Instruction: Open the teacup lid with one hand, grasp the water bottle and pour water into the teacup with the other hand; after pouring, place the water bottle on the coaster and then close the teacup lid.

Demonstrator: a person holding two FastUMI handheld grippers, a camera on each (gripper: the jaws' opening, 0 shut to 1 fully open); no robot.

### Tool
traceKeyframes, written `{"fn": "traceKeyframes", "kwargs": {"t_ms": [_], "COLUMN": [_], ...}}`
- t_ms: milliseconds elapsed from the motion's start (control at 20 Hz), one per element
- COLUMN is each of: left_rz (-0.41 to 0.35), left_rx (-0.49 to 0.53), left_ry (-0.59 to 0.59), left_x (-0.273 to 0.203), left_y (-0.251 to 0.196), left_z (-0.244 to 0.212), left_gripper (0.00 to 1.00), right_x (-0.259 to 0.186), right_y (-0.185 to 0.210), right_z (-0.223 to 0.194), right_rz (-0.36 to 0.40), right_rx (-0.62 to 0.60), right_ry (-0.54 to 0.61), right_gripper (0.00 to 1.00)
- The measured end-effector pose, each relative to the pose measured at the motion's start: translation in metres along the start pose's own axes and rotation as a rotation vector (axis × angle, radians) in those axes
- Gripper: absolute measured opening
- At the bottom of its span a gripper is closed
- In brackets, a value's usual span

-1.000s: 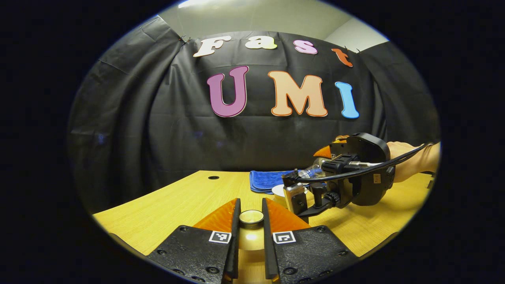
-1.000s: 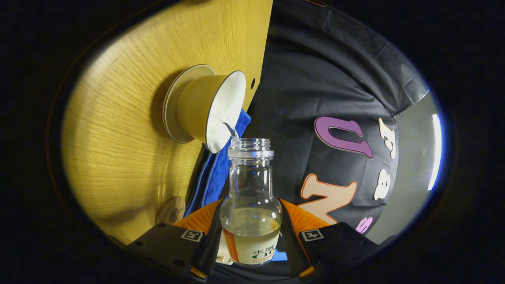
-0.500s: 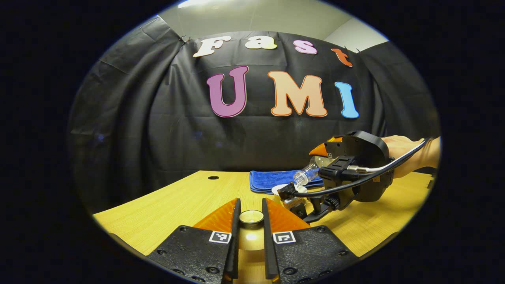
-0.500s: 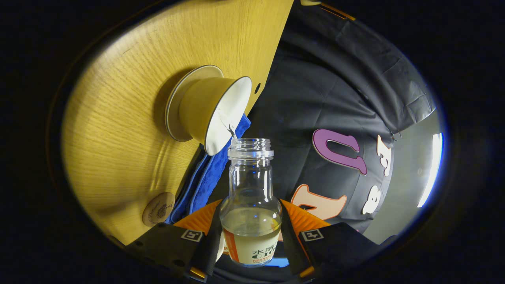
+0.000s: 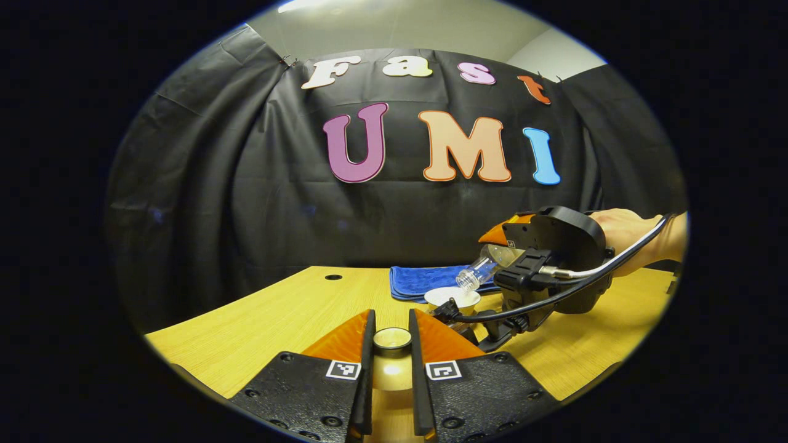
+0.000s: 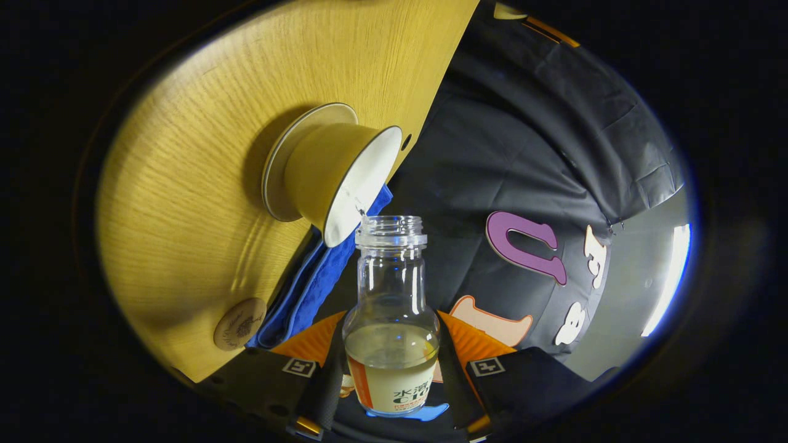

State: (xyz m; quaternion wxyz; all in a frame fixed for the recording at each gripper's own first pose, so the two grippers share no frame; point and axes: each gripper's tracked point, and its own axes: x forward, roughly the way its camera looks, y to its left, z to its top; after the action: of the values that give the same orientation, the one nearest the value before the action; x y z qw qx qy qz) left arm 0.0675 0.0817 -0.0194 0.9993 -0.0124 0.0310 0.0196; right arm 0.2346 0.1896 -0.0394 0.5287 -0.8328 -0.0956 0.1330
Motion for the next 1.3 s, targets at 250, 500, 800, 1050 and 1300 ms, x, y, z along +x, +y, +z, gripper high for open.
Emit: {"fn": "traceKeyframes", "kwargs": {"t_ms": [250,500,800,1050,1300], "left_rz": [-0.001,0.001,0.024,0.046,0.043], "left_rx": [0.000,0.000,0.002,0.003,0.002], "left_ry": [0.000,-0.001,-0.001,0.000,0.001], "left_x": [0.000,0.000,0.000,0.000,0.001], "left_y": [0.000,0.001,0.007,0.013,0.012], "left_z": [0.000,0.000,0.000,0.000,-0.001], "left_gripper": [0.24,0.24,0.23,0.24,0.24], "right_x": [-0.001,0.001,0.001,0.001,0.002], "right_y": [-0.002,-0.004,0.003,0.007,0.016], "right_z": [-0.001,-0.001,-0.001,-0.010,-0.034], "right_rz": [-0.002,-0.001,0.021,0.069,0.126], "right_rx": [-0.013,-0.017,0.176,0.415,0.779], "right_ry": [0.000,0.001,-0.002,0.022,0.066], "right_gripper": [0.75,0.75,0.74,0.75,0.76]}}
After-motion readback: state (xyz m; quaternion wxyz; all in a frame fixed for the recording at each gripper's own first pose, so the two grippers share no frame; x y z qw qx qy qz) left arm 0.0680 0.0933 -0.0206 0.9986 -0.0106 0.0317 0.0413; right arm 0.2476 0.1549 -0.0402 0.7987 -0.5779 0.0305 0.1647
